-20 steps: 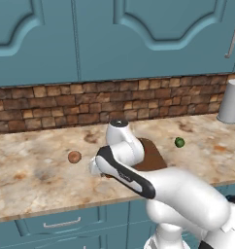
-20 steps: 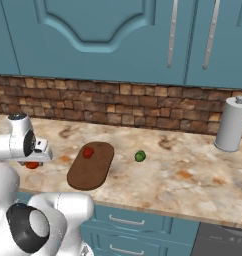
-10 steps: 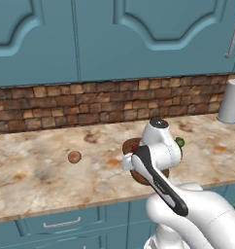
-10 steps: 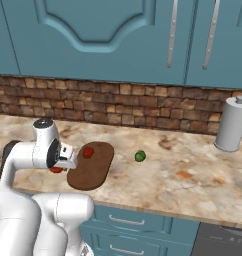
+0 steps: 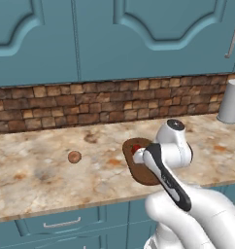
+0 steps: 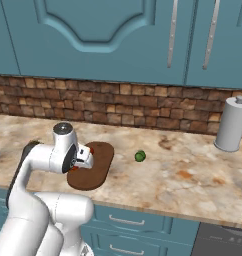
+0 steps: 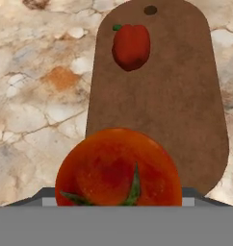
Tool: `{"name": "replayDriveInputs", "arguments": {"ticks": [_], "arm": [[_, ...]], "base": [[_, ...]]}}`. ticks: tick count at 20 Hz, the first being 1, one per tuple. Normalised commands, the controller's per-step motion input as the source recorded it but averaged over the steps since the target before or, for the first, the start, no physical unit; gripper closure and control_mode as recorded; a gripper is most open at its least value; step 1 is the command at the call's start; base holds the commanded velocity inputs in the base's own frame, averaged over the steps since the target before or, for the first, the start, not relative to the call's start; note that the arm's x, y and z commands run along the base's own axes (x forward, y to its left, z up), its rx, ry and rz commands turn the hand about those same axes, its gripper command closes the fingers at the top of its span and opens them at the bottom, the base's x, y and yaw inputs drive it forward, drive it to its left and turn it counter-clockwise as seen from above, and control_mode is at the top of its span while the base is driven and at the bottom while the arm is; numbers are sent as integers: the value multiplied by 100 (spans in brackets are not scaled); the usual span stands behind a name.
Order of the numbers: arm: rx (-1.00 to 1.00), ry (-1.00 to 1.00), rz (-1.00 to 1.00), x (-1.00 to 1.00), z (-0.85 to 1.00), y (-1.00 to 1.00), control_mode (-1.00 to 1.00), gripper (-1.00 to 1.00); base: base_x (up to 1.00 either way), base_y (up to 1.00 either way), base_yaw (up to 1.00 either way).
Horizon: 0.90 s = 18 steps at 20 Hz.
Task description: Place the avocado, onion, tomato, and bell pepper on the cutting board.
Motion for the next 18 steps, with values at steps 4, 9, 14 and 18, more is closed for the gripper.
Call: {"name": "replayDriveInputs", "arguments": {"ticks": [4, 9, 14, 18], "arm": [[0, 2, 0, 51, -8, -3, -100, 100], [0, 9, 0, 24, -44, -1, -100, 100], [0, 3, 0, 26, -43, 0, -100, 100], [0, 0, 0, 16, -39, 0, -100, 100]], "base": [[0, 0, 0], [0, 0, 0], [0, 0, 0], [0, 0, 0]]}}
